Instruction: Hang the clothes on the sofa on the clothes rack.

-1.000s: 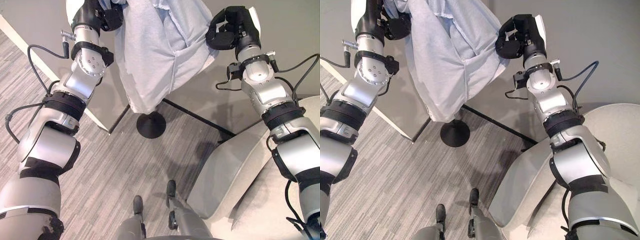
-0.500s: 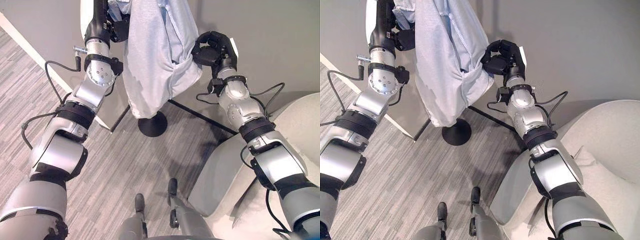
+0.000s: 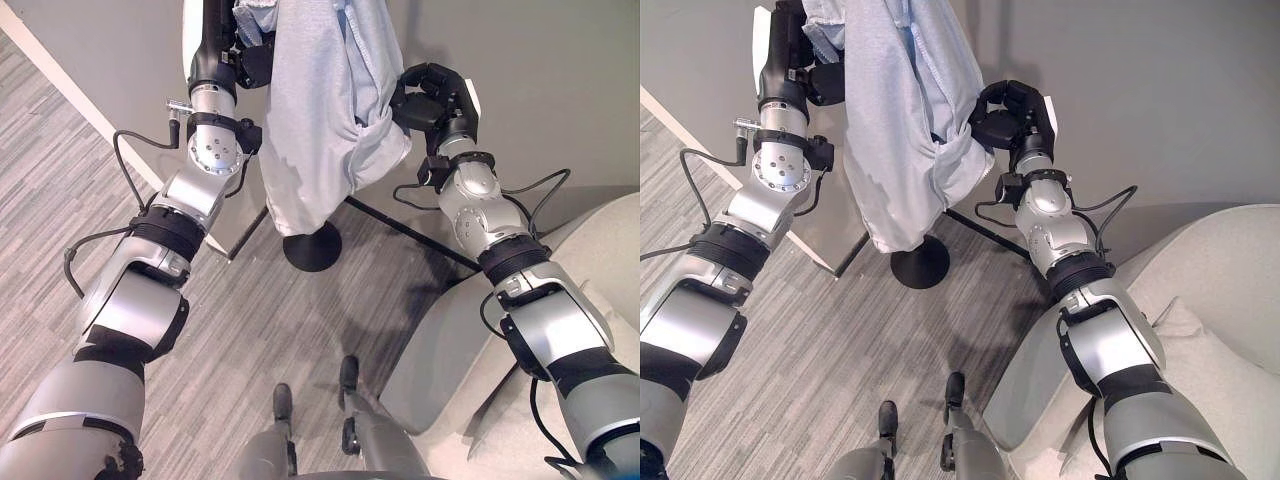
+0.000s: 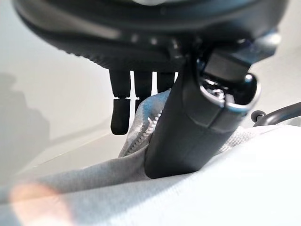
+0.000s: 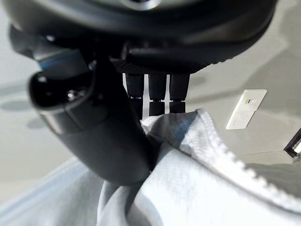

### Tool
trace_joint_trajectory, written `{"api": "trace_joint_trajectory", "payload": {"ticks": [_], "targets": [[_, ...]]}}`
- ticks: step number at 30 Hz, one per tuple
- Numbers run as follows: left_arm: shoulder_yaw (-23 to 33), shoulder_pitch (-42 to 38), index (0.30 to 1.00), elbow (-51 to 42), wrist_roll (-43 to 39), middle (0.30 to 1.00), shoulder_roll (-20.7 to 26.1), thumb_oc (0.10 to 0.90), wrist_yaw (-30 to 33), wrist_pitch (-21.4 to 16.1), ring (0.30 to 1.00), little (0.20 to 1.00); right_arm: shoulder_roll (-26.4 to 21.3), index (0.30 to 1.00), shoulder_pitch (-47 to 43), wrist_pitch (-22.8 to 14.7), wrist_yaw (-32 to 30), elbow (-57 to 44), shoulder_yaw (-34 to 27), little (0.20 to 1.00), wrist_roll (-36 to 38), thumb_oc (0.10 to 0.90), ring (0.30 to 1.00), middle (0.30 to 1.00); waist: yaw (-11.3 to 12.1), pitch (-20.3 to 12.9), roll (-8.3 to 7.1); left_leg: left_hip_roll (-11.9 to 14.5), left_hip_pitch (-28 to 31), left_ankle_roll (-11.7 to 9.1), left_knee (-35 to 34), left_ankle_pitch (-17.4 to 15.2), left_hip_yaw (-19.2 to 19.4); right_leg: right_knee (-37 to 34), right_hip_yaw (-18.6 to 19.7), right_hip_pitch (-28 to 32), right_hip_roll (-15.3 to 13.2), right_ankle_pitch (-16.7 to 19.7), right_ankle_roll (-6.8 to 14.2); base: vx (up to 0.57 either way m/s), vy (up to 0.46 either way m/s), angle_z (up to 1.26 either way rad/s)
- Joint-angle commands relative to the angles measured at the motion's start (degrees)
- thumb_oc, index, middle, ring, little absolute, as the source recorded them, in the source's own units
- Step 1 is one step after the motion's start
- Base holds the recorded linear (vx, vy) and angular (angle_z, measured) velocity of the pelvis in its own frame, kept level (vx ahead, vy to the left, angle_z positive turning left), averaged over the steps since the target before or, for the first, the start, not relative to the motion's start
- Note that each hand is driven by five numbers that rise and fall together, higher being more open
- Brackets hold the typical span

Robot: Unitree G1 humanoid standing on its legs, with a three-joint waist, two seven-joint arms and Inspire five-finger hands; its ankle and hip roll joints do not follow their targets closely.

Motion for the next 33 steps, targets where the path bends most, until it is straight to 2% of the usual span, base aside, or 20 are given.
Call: {"api": "trace_joint_trajectory", "payload": {"ticks": [1,16,21,23,25,26,27,28,30,33], "targets": [[1.96,-0.26,0.9,6.76,-0.88,0.9,3.07,0.8,0.64,0.68,0.9,0.9,-1.98,0.9,-3.92,-3.4,-1.87,4.6,-4.12,0.9,1.48,0.8,0.9,0.9,0.75,1.19,-1.01,3.07,-1.38,-4.39,-1.06,-0.19,0.3,0.27,0.52,7.36,-5.82,-8.2,10.64,0.0,0.0,0.0],[5.63,2.65,0.9,3.19,-2.88,0.9,5.99,0.8,0.73,-0.54,0.9,0.9,-6.48,0.9,-0.32,-3.92,-2.28,2.16,-7.9,0.9,0.98,0.8,0.9,0.9,0.81,0.71,-1.19,2.97,-0.05,-4.3,-1.06,-0.78,0.19,0.27,0.07,8.84,-5.87,-8.71,10.63,0.0,0.0,0.0],[8.3,6.6,0.9,-1.71,-2.2,0.9,8.04,0.8,0.42,-1.07,0.9,0.9,-9.95,0.9,3.81,-3.11,-2.03,-2.41,-9.01,0.9,-3.23,0.8,0.9,0.9,0.92,0.32,-1.41,3.03,0.74,-4.28,-1.06,-1.1,0.36,0.27,-0.15,9.72,-5.97,-8.91,10.63,0.01,-0.004,0.05],[10.29,10.13,0.9,-5.16,-1.94,0.9,8.89,0.8,0.03,-1.52,0.9,0.9,-12.04,0.9,7.15,-2.46,-1.85,-5.65,-9.67,0.9,-6.77,0.8,0.9,0.9,1.03,-0.08,-1.44,2.98,1.32,-4.21,-1.06,-1.39,0.51,0.27,-0.32,10.33,-6.07,-9.0,10.62,0.0,0.0,0.0],[13.35,15.89,0.9,-10.68,-1.1,0.9,10.13,0.8,-0.63,-1.63,0.9,0.9,-15.0,0.9,13.13,-0.82,-2.37,-10.83,-11.01,0.9,-13.81,0.8,0.9,0.9,1.06,-0.69,-1.37,2.95,2.23,-4.06,-1.06,-1.77,0.63,0.27,-0.62,11.29,-6.24,-9.14,10.64,0.04,0.006,-0.01],[17.32,23.49,0.9,-16.71,-1.22,0.9,10.37,0.8,-2.02,-2.26,0.9,0.9,-17.7,0.9,20.43,0.89,-2.12,-16.41,-13.33,0.9,-22.94,0.8,0.9,0.9,1.12,-1.21,-1.36,2.84,3.22,-3.8,-1.06,-2.26,0.78,0.27,-0.85,12.4,-6.43,-9.3,10.65,0.05,0.011,-0.01],[17.54,24.25,0.9,-17.3,-1.1,0.9,10.26,0.8,-2.03,-2.05,0.9,0.9,-17.62,0.9,21.23,1.19,-2.23,-17.09,-13.56,0.9,-23.25,0.8,0.9,0.9,1.14,-1.43,-1.31,2.85,3.38,-3.79,-1.06,-2.32,0.8,0.27,-0.84,12.56,-6.43,-9.34,10.67,0.05,0.016,-0.03],[19.45,28.16,0.9,-19.97,-1.12,0.9,9.88,0.8,-2.93,-2.21,0.9,0.9,-18.3,0.9,25.61,1.82,-1.84,-20.74,-15.43,0.9,-27.12,0.8,0.9,0.9,1.09,-1.82,-1.21,2.81,3.92,-3.66,-1.06,-2.65,0.9,0.27,-0.98,13.13,-6.56,-9.47,10.67,0.05,0.015,-0.05],[24.14,38.28,0.9,-23.98,-0.78,0.9,7.8,0.8,-4.45,-2.56,0.9,0.9,-16.45,0.9,36.89,1.93,-0.22,-26.16,-20.74,0.9,-31.87,0.8,0.9,0.9,0.83,-2.82,-0.89,2.66,5.62,-3.3,-1.06,-3.5,1.14,0.27,-1.29,14.82,-7.04,-9.8,10.63,0.07,0.018,-0.04],[27.93,46.19,0.9,-27.37,-0.87,0.9,5.93,0.8,-5.87,-2.53,0.9,0.9,-15.97,0.9,44.97,2.87,1.38,-30.08,-24.11,0.9,-36.49,0.8,0.9,0.9,0.69,-3.49,-0.57,2.46,6.84,-3.04,-1.06,-4.13,1.24,0.27,-1.66,16.15,-7.37,-10.12,10.69,0.02,0.004,0.02]]}}
